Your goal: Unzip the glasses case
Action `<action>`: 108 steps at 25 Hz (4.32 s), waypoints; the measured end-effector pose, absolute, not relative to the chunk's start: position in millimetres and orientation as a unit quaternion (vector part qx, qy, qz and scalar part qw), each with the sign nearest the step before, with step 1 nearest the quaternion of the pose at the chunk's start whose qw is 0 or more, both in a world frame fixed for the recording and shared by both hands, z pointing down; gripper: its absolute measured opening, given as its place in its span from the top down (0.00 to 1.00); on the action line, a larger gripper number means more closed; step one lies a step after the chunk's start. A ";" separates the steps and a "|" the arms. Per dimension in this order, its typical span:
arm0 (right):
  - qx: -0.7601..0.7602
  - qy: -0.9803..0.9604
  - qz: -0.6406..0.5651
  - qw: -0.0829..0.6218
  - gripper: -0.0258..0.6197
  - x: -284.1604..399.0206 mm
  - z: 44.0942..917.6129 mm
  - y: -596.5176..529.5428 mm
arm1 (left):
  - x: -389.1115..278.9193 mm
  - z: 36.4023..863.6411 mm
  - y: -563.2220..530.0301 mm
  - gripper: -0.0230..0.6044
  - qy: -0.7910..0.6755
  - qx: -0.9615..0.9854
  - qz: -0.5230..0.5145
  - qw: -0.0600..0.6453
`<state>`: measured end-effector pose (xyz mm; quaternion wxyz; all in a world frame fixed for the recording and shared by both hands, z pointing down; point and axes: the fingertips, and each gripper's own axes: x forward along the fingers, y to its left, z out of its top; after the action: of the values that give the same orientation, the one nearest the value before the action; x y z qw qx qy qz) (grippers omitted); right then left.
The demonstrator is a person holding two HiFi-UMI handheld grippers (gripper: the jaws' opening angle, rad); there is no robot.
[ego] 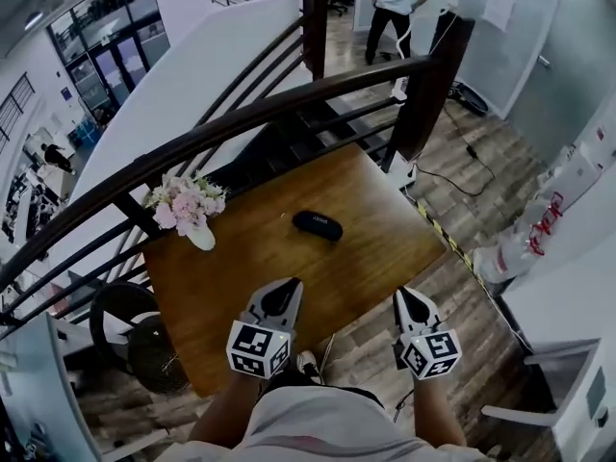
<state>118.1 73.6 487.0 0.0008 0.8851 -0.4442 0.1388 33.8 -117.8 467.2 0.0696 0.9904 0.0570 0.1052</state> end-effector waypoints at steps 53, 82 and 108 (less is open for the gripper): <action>0.586 -0.686 0.310 0.299 0.27 292.1 735.7 -159.7 | 59.5 522.7 -165.8 0.92 -0.363 0.904 0.132 0.183; 0.636 -0.725 0.161 0.207 0.45 290.8 600.3 -146.6 | 57.0 500.3 -150.8 0.92 -0.353 0.916 0.087 0.169; 0.516 -0.853 -0.042 0.069 0.44 214.3 417.2 -89.3 | 131.1 423.5 -122.8 0.52 -0.128 0.946 -0.051 0.293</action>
<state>214.3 -89.3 417.2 0.0687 0.5157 -0.8530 -0.0416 131.1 -122.8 423.5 0.2931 0.9461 -0.1283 -0.0509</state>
